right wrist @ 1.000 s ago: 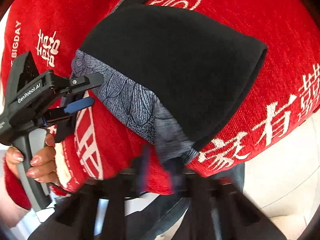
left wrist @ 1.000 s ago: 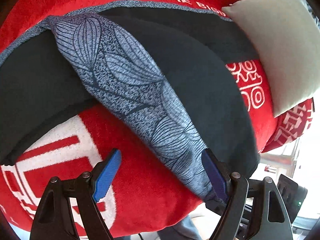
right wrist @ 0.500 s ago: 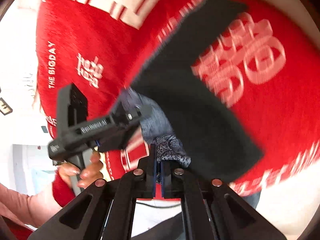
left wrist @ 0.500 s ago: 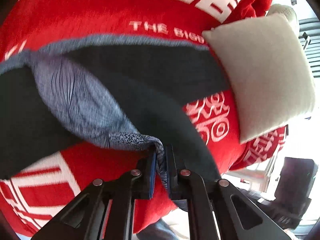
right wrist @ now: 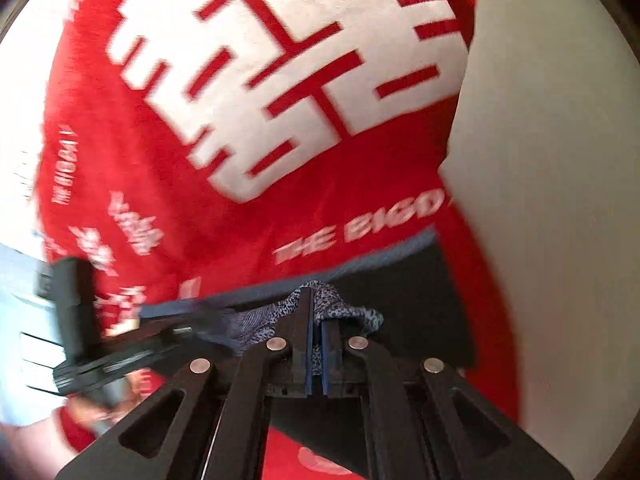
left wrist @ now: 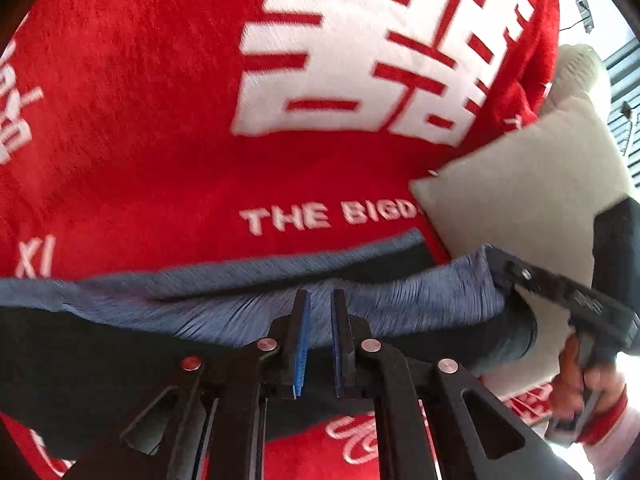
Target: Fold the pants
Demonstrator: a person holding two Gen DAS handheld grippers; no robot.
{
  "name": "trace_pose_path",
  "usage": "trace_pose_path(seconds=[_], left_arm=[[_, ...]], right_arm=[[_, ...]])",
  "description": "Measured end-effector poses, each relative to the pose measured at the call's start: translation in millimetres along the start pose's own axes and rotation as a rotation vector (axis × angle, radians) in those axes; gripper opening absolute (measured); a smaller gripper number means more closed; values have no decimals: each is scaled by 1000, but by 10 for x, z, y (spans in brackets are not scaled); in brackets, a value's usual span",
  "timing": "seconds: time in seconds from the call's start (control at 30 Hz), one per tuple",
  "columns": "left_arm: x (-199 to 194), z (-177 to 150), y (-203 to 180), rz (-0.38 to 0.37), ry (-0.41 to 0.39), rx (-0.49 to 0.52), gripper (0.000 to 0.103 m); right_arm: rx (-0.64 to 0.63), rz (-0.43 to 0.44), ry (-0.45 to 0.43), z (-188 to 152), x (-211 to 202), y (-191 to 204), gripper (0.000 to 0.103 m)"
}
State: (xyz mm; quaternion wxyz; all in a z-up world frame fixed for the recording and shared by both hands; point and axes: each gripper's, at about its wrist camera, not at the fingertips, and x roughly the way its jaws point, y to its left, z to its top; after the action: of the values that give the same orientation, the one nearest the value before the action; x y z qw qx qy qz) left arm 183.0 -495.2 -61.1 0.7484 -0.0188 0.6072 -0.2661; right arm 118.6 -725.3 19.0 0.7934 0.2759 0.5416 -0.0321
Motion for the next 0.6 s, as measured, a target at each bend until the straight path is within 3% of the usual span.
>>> trace_pose_path(seconds=[0.13,0.27,0.37,0.4,0.43,0.47,0.5,0.6], left_arm=[[71,-64,185,105,9,-7,11],[284,-261,385,207,77,-33,11],[378,-376,473,267,105,-36,11],[390,-409,495,279,110,-34,11],[400,-428,511,293,115,-29,30],[388,-443,506,303,112,-27,48],[358,-443,494,323,91,-27,81],[237,-420,495,348,28,2,84]], right_arm=[[-58,-110,78,126,378,-165,5],[-72,-173,129,152,577,-237,6],[-83,-185,149,159,618,-247,22],[-91,-197,148,166,595,-230,36],[-97,-214,139,170,553,-212,52],[-103,-215,117,186,492,-182,55],[-107,-212,96,183,423,-153,56],[-105,-225,38,163,195,-63,57]])
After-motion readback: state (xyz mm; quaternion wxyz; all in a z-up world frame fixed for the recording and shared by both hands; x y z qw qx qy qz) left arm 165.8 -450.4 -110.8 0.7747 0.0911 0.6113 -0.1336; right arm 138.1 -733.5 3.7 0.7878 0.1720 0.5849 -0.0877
